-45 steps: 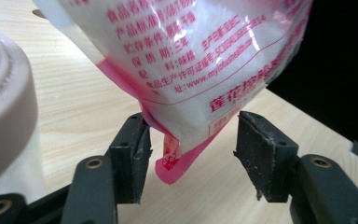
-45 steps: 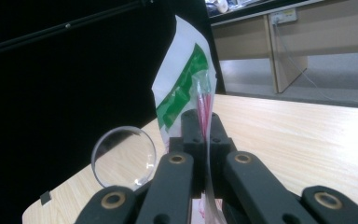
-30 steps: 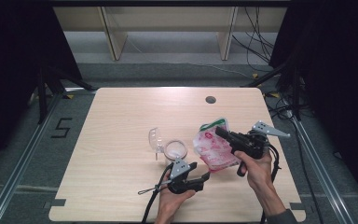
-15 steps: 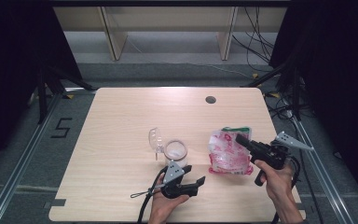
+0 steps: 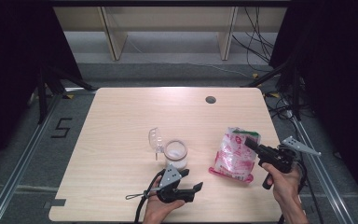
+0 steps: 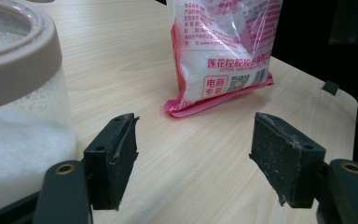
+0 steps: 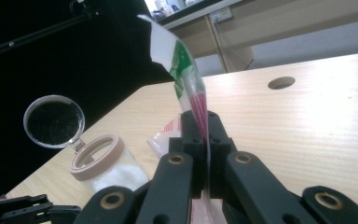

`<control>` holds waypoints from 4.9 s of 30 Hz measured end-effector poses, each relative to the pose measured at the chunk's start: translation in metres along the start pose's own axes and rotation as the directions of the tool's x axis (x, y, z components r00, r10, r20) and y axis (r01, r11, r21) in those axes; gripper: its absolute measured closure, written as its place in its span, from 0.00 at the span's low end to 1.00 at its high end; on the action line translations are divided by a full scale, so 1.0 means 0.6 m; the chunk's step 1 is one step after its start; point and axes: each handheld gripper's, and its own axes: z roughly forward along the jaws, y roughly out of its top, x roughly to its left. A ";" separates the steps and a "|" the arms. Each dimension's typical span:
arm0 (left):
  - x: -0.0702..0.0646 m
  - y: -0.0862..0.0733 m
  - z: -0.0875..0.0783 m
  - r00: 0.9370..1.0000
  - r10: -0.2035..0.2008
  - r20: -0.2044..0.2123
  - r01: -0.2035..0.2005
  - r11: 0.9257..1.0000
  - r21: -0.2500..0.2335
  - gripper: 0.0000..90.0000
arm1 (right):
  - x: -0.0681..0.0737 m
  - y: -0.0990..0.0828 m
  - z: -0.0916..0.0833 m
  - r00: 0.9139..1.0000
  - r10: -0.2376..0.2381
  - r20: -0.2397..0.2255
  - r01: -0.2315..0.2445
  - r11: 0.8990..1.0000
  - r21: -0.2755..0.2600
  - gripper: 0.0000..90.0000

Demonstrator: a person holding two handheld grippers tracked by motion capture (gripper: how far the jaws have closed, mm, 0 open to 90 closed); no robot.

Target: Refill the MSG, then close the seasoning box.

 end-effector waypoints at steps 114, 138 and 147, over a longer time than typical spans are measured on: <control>0.166 0.105 -0.157 0.957 0.112 -0.266 -0.106 0.994 0.036 0.99 | 0.016 -0.048 -0.031 0.969 -0.161 0.187 0.133 0.980 0.151 0.62; 0.152 0.123 -0.141 0.961 0.126 -0.246 -0.125 0.992 0.018 0.99 | 0.037 -0.064 -0.039 0.972 -0.174 0.158 0.145 0.974 0.175 0.60; 0.148 0.128 -0.138 0.960 0.145 -0.238 -0.145 0.989 0.016 0.99 | 0.034 -0.067 -0.041 0.965 -0.204 0.166 0.176 0.970 0.171 0.59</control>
